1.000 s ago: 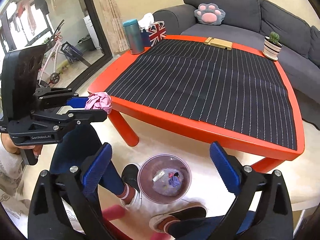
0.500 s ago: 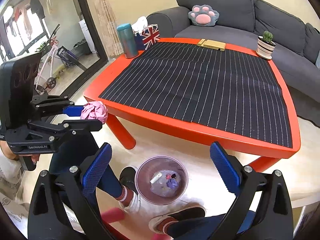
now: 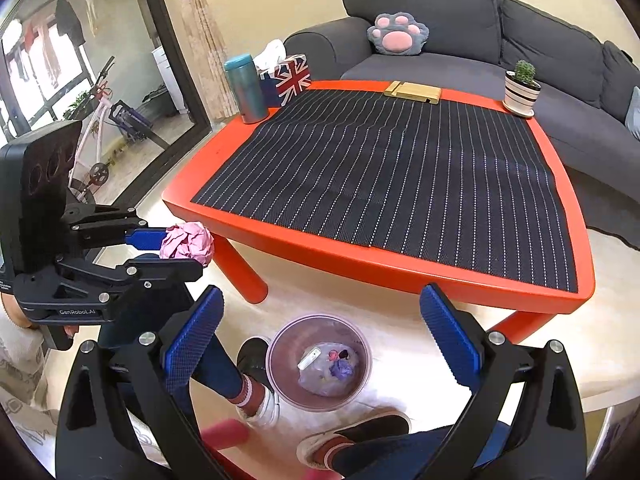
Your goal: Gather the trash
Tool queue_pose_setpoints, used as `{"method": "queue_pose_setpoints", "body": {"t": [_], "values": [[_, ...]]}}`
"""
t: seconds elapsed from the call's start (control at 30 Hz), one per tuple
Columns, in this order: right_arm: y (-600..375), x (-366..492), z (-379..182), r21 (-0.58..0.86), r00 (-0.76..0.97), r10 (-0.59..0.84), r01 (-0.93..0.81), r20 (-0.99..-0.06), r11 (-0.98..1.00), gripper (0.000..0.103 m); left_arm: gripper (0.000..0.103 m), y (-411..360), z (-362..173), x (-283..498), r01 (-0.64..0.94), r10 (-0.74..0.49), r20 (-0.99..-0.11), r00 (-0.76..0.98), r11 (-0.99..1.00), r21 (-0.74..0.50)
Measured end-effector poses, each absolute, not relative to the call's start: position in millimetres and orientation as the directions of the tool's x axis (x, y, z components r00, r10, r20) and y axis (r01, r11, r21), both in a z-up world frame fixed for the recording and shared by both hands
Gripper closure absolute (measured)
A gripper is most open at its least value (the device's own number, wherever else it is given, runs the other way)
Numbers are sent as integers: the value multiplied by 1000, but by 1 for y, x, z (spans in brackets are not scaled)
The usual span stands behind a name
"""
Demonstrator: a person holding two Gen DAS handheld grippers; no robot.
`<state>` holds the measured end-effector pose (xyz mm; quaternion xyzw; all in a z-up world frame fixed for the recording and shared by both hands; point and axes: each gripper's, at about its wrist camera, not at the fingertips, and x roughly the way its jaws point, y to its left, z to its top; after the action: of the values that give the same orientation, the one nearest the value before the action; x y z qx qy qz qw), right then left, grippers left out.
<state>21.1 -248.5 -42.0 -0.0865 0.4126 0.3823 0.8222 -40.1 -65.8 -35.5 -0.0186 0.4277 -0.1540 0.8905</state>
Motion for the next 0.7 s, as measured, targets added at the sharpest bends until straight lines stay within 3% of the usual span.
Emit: {"method": "queue_pose_setpoints", "body": {"t": [0.27,0.3,0.37,0.4,0.43,0.7], "values": [[-253,24,-40,180,373,561,-693,-739,698,6,69,-69,-36,-41,266,-300,-754,585,948,-171],[-253,25,-40,181,374,561,-692,-739,699,6,63,-69,-36,-41,263,-296,-755,586,950,-168],[-253,26,-40,182,375,560,-689,-739,701,6,39,-67,-36,-41,256,-290,-749,596,952,-165],[-253,26,-40,182,374,560,-689,-739,702,6,20,-67,-36,-42,251,-289,-743,604,954,-166],[-253,26,-41,182,374,559,-689,-740,702,6,15,-66,-35,-42,246,-288,-737,612,954,-168],[-251,26,-41,181,372,556,-688,-743,702,6,8,-63,-38,-42,211,-260,-747,612,964,-162]]}}
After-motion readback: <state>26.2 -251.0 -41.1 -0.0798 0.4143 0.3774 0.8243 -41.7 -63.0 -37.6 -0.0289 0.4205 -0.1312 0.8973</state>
